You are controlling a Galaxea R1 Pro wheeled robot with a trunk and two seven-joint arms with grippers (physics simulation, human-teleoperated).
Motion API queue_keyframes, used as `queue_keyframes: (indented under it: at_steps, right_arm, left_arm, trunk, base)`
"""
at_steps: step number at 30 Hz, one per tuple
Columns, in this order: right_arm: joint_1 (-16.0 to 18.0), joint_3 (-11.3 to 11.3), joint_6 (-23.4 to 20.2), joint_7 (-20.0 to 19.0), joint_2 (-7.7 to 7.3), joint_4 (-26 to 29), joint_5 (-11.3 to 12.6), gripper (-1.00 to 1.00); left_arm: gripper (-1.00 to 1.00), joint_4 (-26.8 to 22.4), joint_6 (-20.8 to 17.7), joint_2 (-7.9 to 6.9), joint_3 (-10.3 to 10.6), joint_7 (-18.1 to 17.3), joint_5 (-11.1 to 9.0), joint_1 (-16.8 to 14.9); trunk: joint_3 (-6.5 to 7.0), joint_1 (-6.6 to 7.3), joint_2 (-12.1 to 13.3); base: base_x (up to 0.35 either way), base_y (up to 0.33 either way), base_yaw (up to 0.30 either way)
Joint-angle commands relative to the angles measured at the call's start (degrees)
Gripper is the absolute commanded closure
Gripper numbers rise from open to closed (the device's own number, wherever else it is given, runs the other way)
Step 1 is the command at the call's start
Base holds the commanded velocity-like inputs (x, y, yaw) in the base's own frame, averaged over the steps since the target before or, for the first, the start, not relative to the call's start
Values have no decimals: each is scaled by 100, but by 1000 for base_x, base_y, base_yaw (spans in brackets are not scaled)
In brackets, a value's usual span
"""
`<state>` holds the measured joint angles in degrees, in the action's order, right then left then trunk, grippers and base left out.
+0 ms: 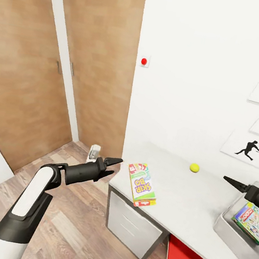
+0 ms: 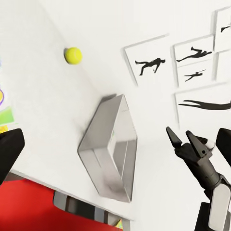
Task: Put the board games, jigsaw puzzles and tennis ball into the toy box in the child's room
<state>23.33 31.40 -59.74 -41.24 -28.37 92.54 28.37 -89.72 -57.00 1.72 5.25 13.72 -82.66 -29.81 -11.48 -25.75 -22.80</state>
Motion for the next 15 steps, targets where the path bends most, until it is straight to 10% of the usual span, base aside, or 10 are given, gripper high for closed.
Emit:
queue_keyframes:
  at_steps: [1, 15]
  right_arm:
    - [5, 5, -26, -42, -2, 1, -29, -100]
    - [25, -295, -26, -31, -1, 1, -42, -100]
  left_arm:
    - [-100, -2, -14, 3, -3, 62, -58, -7]
    - [-100, -14, 40, -256, -27, 44, -50, 511]
  trunk:
    - [-9, -3, -12]
    - [10, -3, -12]
  base:
    - [-9, 5, 279]
    - [-3, 2, 286]
